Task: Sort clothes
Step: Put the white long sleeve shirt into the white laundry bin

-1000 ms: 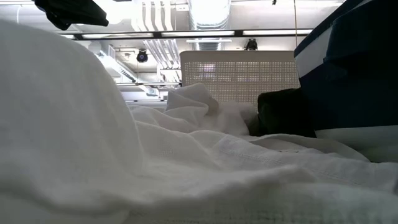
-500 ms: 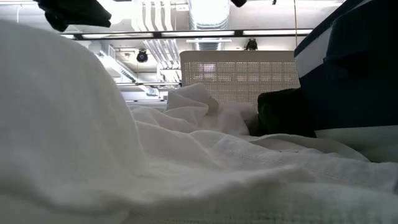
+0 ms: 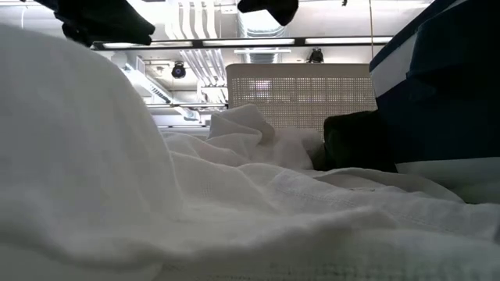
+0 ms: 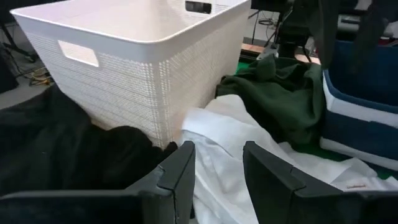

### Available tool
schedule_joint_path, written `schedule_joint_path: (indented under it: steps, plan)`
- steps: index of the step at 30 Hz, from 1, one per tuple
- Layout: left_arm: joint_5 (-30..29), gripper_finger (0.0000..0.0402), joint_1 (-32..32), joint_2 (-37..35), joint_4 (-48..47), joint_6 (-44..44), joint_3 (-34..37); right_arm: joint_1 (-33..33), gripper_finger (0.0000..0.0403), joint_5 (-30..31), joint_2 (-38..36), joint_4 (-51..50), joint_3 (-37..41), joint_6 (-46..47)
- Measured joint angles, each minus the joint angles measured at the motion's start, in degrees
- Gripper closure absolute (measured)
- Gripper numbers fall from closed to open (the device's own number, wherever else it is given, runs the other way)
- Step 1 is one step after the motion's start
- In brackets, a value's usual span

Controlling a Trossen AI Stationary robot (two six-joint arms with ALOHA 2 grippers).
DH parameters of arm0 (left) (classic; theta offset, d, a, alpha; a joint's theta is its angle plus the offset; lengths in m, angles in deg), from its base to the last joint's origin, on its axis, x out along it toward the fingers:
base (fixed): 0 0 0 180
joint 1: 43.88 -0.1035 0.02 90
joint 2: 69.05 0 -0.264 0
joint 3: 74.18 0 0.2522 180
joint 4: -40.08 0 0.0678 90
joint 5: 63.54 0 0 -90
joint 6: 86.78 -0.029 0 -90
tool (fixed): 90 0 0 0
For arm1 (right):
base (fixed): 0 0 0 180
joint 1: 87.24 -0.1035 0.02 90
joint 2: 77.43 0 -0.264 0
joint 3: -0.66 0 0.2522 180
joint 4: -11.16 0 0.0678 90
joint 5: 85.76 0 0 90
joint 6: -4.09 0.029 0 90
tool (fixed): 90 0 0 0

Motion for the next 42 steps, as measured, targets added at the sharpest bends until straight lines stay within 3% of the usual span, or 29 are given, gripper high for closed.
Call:
schedule_joint_path:
  steps: [13, 21, 27, 31, 42]
  plan:
    - [12.59, 0.0286, 0.11, 1.48, 0.56, 1.06, 0.00, -0.02, 0.0344, 0.36, -2.49, -2.41, -0.49, -7.13]
    - [2.70, 0.0286, -0.64, 0.27, 1.80, -9.41, -1.33, -0.15, 0.0329, 0.42, -2.46, -4.70, -0.45, -6.93]
    - [2.45, 0.0286, -1.75, 0.22, 1.91, -22.98, -7.17, -0.15, 0.0305, 6.93, -2.18, -4.62, -0.45, -5.38]
    - [2.22, 0.0286, -3.04, 0.26, 1.88, -29.20, -8.57, -0.13, 0.0287, 8.15, -1.98, -4.64, -0.42, -4.97]
    - [3.23, 0.0286, -7.80, 0.26, 1.57, -33.11, -8.57, -0.17, 0.0246, 8.11, -1.79, -4.76, -0.42, -3.06]
